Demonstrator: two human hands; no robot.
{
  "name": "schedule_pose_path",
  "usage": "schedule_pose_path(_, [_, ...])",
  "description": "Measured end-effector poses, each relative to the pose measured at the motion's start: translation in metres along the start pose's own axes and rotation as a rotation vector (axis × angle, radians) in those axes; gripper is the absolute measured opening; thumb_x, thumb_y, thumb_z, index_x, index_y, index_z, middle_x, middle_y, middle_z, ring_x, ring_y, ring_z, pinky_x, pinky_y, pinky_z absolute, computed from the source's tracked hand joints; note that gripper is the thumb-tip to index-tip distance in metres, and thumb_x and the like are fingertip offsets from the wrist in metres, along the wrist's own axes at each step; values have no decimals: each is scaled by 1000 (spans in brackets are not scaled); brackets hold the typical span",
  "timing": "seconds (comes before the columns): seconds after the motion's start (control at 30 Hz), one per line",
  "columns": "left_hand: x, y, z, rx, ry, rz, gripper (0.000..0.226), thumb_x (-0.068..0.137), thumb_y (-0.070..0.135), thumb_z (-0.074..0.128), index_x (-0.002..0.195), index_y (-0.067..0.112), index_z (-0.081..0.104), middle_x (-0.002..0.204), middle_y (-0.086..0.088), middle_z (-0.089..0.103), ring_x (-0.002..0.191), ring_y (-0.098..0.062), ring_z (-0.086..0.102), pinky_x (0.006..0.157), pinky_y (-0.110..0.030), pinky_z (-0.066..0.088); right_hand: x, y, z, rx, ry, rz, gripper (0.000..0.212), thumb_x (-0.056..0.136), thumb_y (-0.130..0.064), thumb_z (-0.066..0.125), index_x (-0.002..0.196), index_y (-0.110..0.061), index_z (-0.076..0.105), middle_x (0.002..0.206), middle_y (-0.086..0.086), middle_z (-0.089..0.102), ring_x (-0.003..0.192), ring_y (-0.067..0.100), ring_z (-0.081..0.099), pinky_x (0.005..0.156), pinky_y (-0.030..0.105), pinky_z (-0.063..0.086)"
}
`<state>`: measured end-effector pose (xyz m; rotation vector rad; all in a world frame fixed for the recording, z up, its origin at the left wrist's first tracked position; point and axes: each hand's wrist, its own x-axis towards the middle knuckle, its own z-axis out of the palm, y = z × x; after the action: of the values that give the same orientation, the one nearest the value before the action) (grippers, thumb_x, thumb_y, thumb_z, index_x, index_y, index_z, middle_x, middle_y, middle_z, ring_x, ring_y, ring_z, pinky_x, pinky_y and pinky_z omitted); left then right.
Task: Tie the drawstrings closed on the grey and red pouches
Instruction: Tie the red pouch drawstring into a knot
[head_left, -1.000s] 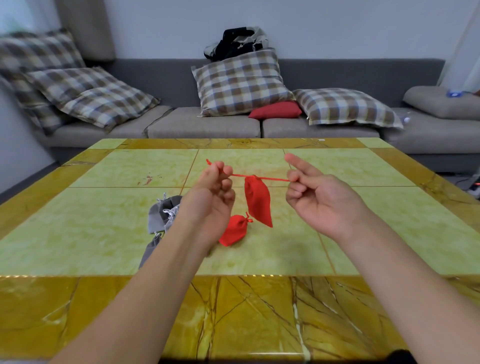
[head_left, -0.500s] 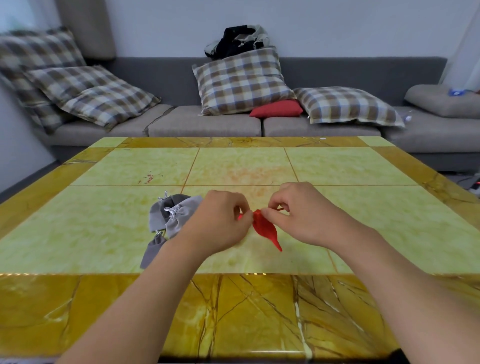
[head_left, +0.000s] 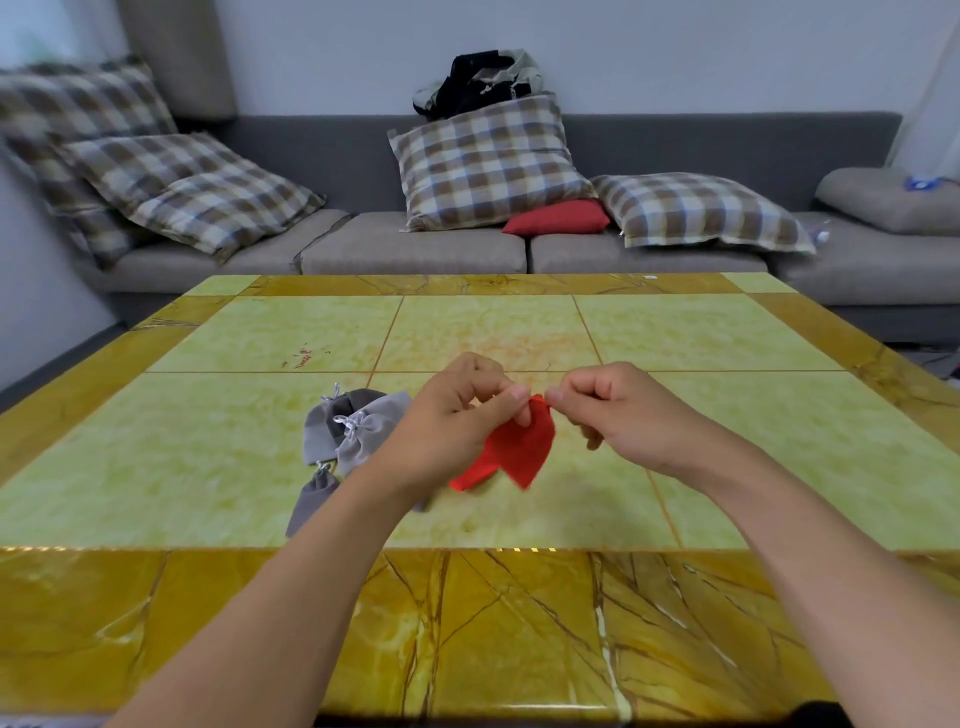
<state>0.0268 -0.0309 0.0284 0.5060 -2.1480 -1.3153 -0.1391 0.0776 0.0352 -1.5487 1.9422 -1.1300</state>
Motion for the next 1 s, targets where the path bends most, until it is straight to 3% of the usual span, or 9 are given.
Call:
schedule_pose_path(0.1, [-3,7,4,-177,-22,-21,27,96,25,59,74,15,72,109,4,64,90,0,59,69,-13,44,-1,1,3,56,-41,21,42,98,-33,56,79,5,59,71,2,52,72,15,51,75,43,52])
schedule_pose_path(0.2, [-5,9,2,-301,-35,-82,26,98,27,55,88,15,75,101,8,74,81,-5,62,69,-23,46,-2,1,1,97,-33,14,38,97,-35,58,76,-3,62,75,3,55,75,15,53,83,47,51])
schedule_pose_path(0.3, [-4,8,-4,-236,-23,-48,23,99,22,54,93,16,76,97,9,74,77,1,54,70,-13,41,-4,1,-5,83,-23,-8,29,95,-31,63,74,-12,70,75,-2,62,74,8,57,80,34,46])
schedule_pose_path(0.37, [-4,8,-4,-222,-39,-53,22,98,19,55,91,15,75,96,9,75,78,4,57,71,-10,41,-5,0,-8,116,-32,-7,27,96,-26,61,79,-7,71,74,4,64,74,15,58,79,39,49])
schedule_pose_path(0.5, [-3,6,-1,-272,-91,-114,23,98,21,57,100,10,76,106,-1,75,87,-13,50,70,-22,38,-6,-6,-8,147,-62,11,31,101,-21,53,85,1,67,69,6,59,66,18,54,68,36,49])
schedule_pose_path(0.6, [-2,5,0,-308,-108,-131,23,96,19,58,102,5,76,109,-11,74,88,-21,46,67,-26,35,-8,-10,-5,79,-71,15,29,101,-27,54,83,-10,68,58,-4,46,61,19,43,61,34,39])
schedule_pose_path(0.8, [-3,4,-4,-253,-59,-118,17,91,9,65,102,6,77,99,-3,78,76,3,64,64,-12,44,-13,-22,-10,-68,7,-82,20,101,-15,51,95,-21,69,50,-11,40,44,5,34,50,19,29])
schedule_pose_path(0.87, [-3,3,-4,-246,-44,-119,16,89,10,68,101,6,78,96,-3,78,77,2,65,64,-11,45,-13,-27,-8,-100,33,-115,22,101,-14,48,95,-24,67,51,-4,34,44,7,30,47,20,27])
schedule_pose_path(1.0, [-3,2,-5,-234,-33,-106,14,87,13,71,97,8,79,89,-6,78,73,-6,58,64,-18,46,-14,-30,-2,-196,63,-207,11,97,-22,58,97,-27,68,53,-11,35,46,6,35,50,22,31])
